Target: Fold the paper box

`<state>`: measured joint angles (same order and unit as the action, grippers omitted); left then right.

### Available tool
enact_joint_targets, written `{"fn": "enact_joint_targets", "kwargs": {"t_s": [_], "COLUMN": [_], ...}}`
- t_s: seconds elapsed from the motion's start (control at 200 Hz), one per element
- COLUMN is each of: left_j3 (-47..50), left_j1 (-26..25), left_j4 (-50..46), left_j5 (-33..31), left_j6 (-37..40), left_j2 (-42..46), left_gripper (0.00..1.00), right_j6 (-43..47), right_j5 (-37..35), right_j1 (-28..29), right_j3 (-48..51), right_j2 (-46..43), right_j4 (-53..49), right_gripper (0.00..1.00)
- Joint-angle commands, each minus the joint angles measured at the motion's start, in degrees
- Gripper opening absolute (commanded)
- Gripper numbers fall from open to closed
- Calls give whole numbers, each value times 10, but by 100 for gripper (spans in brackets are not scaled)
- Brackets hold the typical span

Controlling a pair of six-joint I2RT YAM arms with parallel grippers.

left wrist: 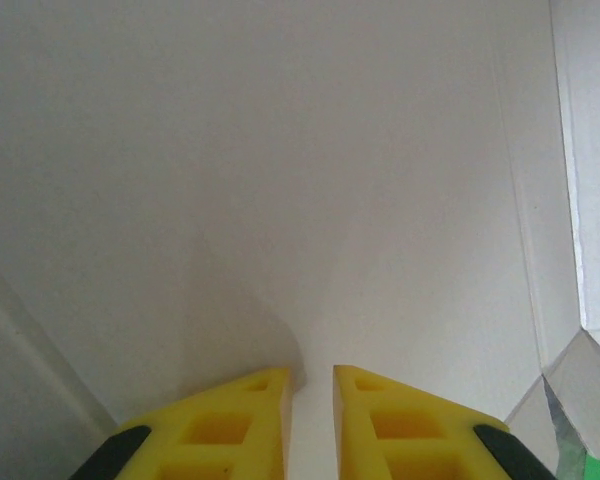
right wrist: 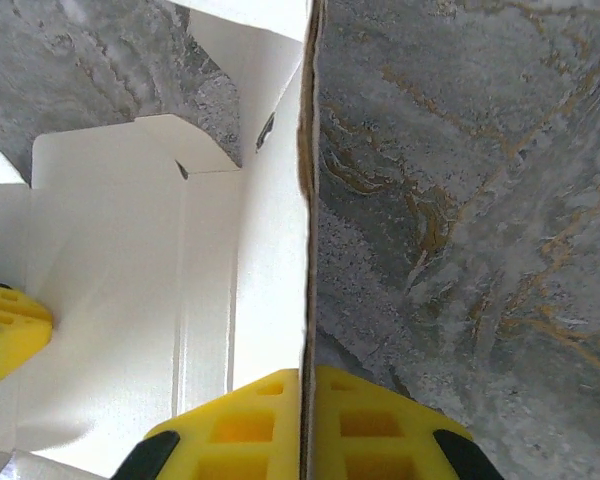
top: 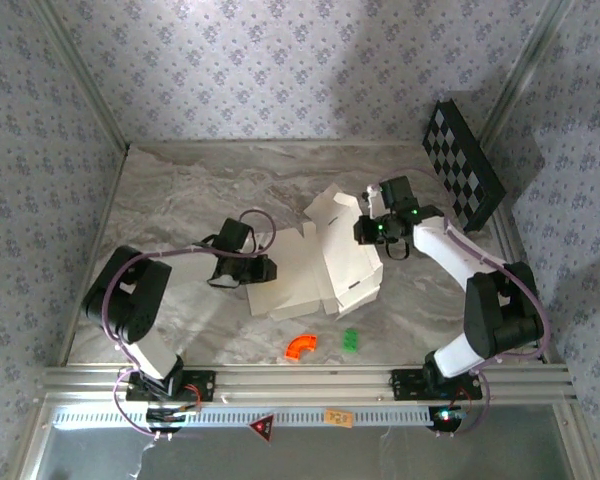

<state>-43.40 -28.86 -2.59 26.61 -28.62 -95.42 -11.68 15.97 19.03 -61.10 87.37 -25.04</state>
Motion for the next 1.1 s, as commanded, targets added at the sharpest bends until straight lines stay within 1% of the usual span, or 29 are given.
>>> {"fn": "enact_joint_targets", "kwargs": {"t_s": [0.0,0.24,0.45,0.53,0.66,0.805,0.865,0.974,1.099], "left_j3": [-14,-19,-16,-17,-28,-52,-72,-112,-154], "left_j1": [-11,-21,-31,-33,-34,-30,-26,-10,25], "left_j4": [12,32,54,51,28,-22,-58,-113,-143], "left_j5": [11,12,21,16,4,-37,-55,-79,-80], "left_j6": [-3,-22,-34,-36,-36,-14,-2,31,64], "left_j2": [-29,-48,-52,-50,-27,20,34,46,48], "left_gripper": [19,18,17,18,20,25,28,33,39], "right_j6": [41,70,82,88,107,148,174,227,275], "right_j5": [-87,-157,-178,-183,-192,-192,-189,-180,-174], "right_j1": [31,96,130,138,145,145,144,143,136], "right_j3": [-43,-122,-158,-169,-185,-206,-218,-238,-260], "right_j2": [3,57,104,118,130,139,145,156,169], "right_j4": [-76,-138,-155,-161,-168,-177,-182,-187,-193], "right_gripper": [0,0,0,0,0,0,0,0,0]}}
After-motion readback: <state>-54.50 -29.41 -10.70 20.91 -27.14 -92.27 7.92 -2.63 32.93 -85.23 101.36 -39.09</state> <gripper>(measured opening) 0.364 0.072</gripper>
